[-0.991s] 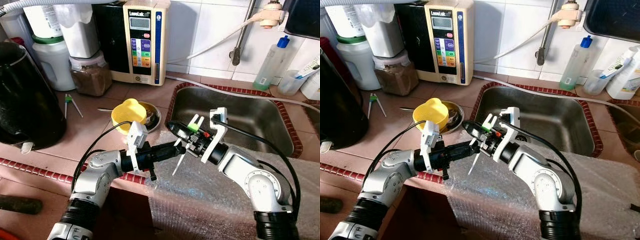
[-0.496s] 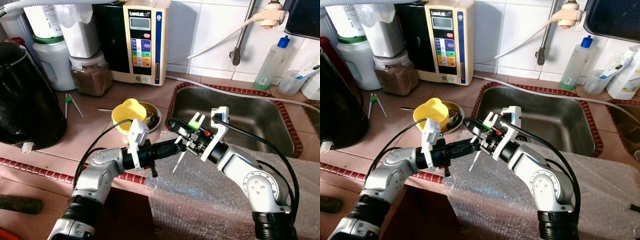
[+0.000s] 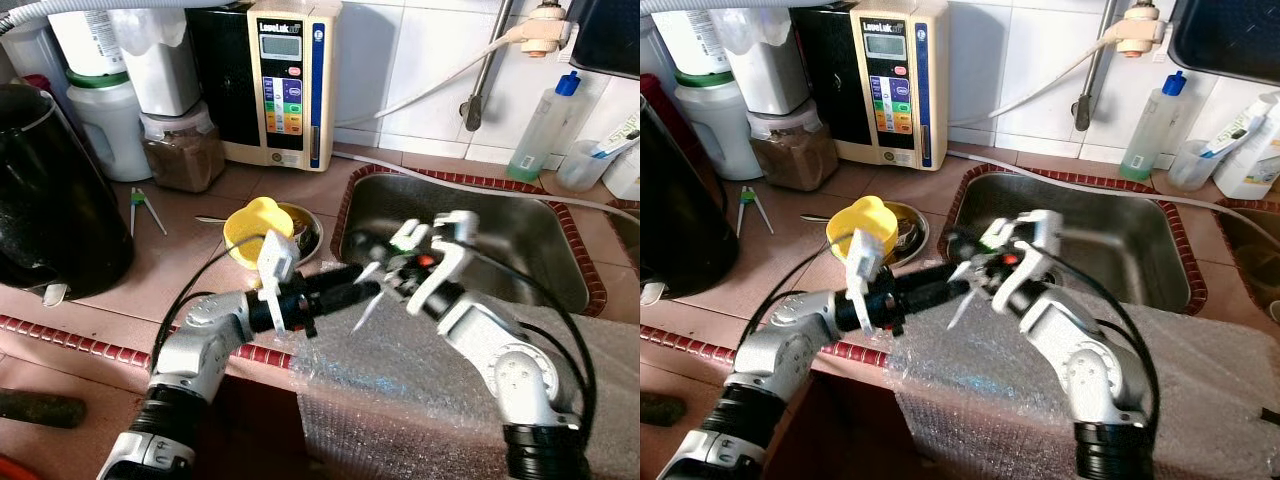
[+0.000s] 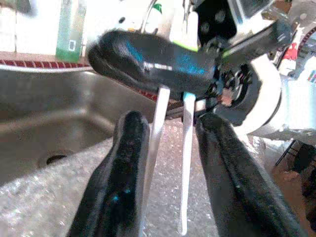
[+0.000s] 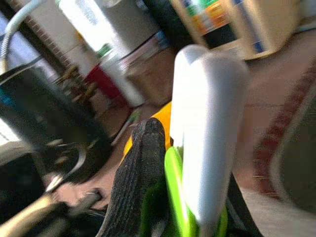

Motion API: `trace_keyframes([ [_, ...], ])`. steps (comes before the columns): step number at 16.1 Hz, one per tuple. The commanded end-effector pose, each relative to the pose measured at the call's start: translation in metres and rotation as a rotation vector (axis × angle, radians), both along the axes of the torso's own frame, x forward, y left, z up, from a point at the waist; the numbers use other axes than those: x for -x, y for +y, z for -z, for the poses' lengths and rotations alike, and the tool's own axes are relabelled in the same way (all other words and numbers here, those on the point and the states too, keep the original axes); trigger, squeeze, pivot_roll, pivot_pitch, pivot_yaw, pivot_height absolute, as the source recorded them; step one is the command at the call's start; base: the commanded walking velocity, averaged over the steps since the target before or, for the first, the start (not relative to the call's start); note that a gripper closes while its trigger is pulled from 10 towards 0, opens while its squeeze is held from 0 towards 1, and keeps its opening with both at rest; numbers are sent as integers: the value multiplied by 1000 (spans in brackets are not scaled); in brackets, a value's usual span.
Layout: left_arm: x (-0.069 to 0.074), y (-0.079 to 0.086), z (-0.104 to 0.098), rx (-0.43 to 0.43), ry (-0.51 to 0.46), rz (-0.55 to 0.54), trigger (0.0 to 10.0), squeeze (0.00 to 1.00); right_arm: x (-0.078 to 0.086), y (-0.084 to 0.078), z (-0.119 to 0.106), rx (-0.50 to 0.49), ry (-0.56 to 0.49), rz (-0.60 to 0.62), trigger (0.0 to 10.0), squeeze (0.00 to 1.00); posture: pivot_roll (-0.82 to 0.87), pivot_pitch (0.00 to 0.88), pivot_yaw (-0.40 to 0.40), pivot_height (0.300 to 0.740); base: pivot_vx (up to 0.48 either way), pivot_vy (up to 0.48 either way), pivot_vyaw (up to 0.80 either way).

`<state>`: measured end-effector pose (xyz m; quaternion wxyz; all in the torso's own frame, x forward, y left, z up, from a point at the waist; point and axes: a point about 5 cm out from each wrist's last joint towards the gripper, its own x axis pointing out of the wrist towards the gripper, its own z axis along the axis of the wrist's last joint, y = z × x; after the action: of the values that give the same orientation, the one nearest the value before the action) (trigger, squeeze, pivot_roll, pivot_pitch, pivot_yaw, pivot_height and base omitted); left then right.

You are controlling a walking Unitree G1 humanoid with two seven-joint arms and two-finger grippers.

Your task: Kitchen organization

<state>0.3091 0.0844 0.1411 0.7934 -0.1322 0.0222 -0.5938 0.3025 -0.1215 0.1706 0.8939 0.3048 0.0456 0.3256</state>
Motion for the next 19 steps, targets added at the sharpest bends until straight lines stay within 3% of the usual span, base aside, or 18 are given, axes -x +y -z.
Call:
trace_keyframes([
  [1, -3, 0, -9, 3, -28, 13, 10000, 1000, 2, -3, -2, 11, -15, 22, 0, 0, 11, 0, 28, 740, 0, 0, 0],
  [3, -6, 1, -11, -4, -41, 12, 10000, 1000, 3, -3, -1, 20, -18, 25, 0, 0, 7, 0, 31, 740, 0, 0, 0],
  [7, -26, 16, -21, -7, -110, -213, 10000, 1000, -2, -22, -15, 98, -109, 171, 0, 0, 10, 0, 31, 740, 0, 0, 0],
  [8, -27, 17, -22, -6, -110, -224, 10000, 1000, -2, -24, -16, 108, -121, 186, 0, 0, 11, 0, 31, 740, 0, 0, 0],
  [10, -33, 24, -24, -13, -126, -311, 10000, 1000, -10, -49, -37, 187, -227, 394, 0, 0, 15, 0, 31, 740, 0, 0, 0],
  [12, -34, 25, -21, -43, -138, -353, 10000, 1000, -15, -67, -40, 265, -240, 524, 0, 0, 19, 0, 31, 740, 0, 0, 0],
  [13, -34, 25, -16, -97, -164, -391, 10000, 1000, -18, -77, -37, 306, -223, 597, 0, 0, 25, 0, 29, 740, 0, 0, 0],
  [15, -32, 25, -6, -162, -170, -418, 10000, 1000, -20, -96, -29, 396, -182, 701, 0, 0, 33, 0, 24, 740, 0, 0, 0],
  [17, -30, 26, -5, -167, -178, -428, 10000, 1000, -21, -105, -24, 454, -175, 738, 0, 0, 38, 0, 21, 740, 0, 0, 0],
  [19, -29, 29, -1, -195, -191, -448, 10000, 1000, -23, -126, -10, 564, -141, 777, 0, 0, 44, 0, 18, 740, 0, 0, 0],
])
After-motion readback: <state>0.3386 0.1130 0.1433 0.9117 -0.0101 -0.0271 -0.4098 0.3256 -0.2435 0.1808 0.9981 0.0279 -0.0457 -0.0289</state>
